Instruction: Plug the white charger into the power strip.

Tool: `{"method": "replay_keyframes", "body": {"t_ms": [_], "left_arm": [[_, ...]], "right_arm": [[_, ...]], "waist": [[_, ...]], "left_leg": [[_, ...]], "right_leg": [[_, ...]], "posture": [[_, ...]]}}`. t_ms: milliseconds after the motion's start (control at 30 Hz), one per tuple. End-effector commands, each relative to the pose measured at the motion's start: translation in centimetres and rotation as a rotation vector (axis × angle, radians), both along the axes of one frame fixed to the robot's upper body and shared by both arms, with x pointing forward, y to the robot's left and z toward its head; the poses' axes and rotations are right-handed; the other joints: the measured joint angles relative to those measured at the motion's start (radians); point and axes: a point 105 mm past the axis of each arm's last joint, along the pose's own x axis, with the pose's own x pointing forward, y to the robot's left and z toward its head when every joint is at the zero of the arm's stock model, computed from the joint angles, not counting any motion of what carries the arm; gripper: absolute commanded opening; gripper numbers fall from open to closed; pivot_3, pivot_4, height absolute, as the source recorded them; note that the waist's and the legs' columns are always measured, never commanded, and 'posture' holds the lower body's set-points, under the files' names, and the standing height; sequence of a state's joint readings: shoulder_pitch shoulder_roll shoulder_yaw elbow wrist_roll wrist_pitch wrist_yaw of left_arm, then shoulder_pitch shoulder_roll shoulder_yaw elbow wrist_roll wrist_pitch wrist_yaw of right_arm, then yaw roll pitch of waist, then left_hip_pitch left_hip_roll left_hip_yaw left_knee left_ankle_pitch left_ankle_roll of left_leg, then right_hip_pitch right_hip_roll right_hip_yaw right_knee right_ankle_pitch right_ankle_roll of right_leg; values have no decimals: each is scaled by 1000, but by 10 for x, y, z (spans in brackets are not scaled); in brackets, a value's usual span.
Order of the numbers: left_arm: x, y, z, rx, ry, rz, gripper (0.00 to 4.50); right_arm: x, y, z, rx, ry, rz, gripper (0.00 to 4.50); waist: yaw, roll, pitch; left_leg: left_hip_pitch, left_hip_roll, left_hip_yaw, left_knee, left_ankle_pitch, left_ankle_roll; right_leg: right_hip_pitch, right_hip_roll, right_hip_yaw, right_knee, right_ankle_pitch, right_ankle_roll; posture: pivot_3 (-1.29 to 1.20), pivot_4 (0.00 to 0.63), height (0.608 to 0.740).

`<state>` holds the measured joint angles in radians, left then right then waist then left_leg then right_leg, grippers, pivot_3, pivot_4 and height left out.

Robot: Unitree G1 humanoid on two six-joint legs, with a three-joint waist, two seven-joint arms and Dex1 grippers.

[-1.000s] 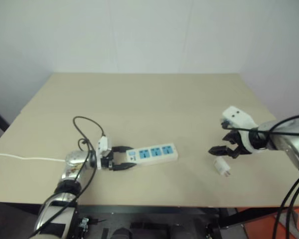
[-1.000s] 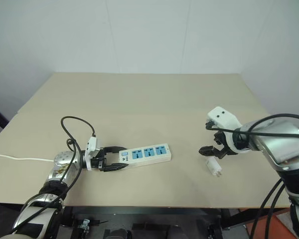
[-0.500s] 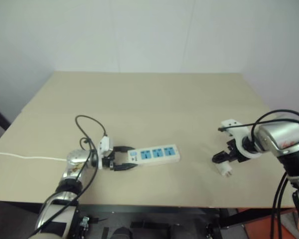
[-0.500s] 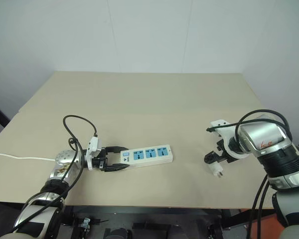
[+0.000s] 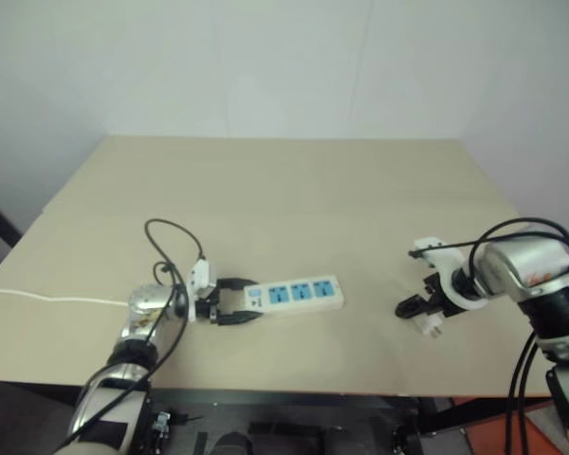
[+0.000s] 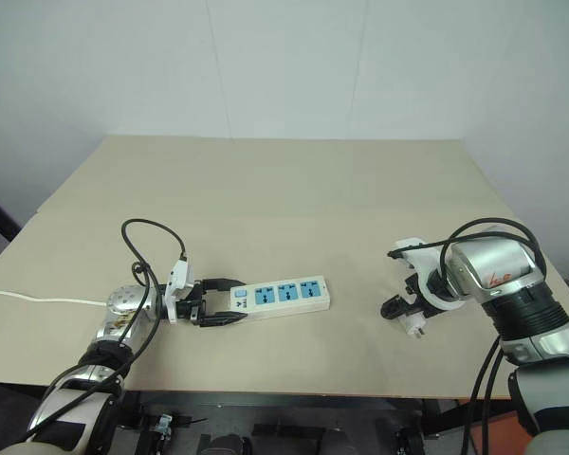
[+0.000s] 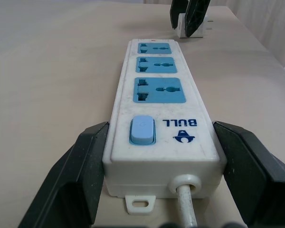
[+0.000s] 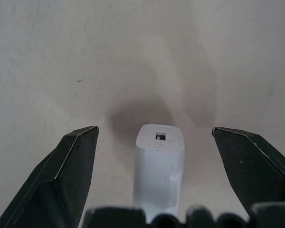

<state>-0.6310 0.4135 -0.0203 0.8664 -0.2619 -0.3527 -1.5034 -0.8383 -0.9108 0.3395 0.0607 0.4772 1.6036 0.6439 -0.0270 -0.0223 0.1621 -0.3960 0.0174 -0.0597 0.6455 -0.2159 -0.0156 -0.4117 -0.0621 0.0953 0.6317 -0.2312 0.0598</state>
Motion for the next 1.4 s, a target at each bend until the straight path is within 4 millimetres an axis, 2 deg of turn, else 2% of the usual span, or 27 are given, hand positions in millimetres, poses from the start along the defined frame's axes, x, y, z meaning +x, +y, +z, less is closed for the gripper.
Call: {"method": "replay_keyframes", "body": {"t_ms": [33, 300, 433, 600, 733, 833, 900, 1100, 1233, 1400], "left_arm": [[-6, -8, -14, 59, 43, -53, 3206], [-5, -7, -13, 66, 41, -51, 3206], [-4, -7, -13, 69, 37, -48, 3206], [-4, -8, -8, 70, 31, -77, 3206], [-2, -11, -4, 90, 22, -116, 3206], [-1, -14, -1, 83, 20, -136, 3206], [0, -16, -1, 92, 42, -155, 3206], [1, -26, 3, 117, 40, -208, 3206], [-3, -29, 0, 131, 51, -236, 3206], [-5, -30, -1, 136, 58, -252, 3206]], "right_arm": [[0, -5, 5, -1, -16, -25, 3867], [-3, -2, 6, -15, -4, 6, 1152], [-3, -4, 8, -43, -8, 13, 1113], [-1, 7, 34, -44, -108, 89, 1113], [1, 29, 58, -43, -296, 295, 1113], [10, 43, 74, 99, -445, 346, 1113], [13, 58, 83, 235, -575, 432, 1113], [9, 97, 86, 563, -815, 540, 1113], [6, 111, 87, 817, -890, 525, 1113], [1, 126, 84, 1042, -920, 553, 1113]], "waist": [[1, 0, 0], [6, 0, 0], [7, 0, 0], [7, 0, 0], [10, 0, 0], [11, 0, 0], [14, 0, 0], [12, -1, 0], [11, -1, 0], [11, -1, 0]], "left_leg": [[0, 0, 0, 0, 0, 0], [0, 0, 0, 0, 0, 0], [0, 0, 0, 0, 0, 0], [-1, 0, 0, 0, 0, 0], [-8, 0, 0, 1, 0, 0], [-9, 0, 0, 2, 0, 0], [-10, 0, 0, 3, 0, 0], [-10, -1, -1, 4, 0, 0], [-10, 0, -1, 4, 0, 0], [-9, 0, -2, 4, 0, 0]], "right_leg": [[0, 0, 0, 0, 0, 0], [0, 0, 0, 0, 0, 0], [0, 0, 0, 0, 0, 0], [-1, 0, 0, 0, 0, 0], [-9, 0, 0, 1, 0, 0], [-9, 0, 0, 1, 0, 1], [-9, 0, 0, 1, 1, 1], [-8, 0, 0, 1, 1, 1], [-8, 1, -1, 2, 2, 1], [-7, 1, -1, 2, 2, 0]], "posture": [[0, 150, 740], [0, 150, 740], [0, 150, 740], [0, 150, 740], [0, 150, 740], [0, 150, 740], [0, 150, 740], [0, 150, 740], [0, 150, 740], [0, 150, 740]]}}
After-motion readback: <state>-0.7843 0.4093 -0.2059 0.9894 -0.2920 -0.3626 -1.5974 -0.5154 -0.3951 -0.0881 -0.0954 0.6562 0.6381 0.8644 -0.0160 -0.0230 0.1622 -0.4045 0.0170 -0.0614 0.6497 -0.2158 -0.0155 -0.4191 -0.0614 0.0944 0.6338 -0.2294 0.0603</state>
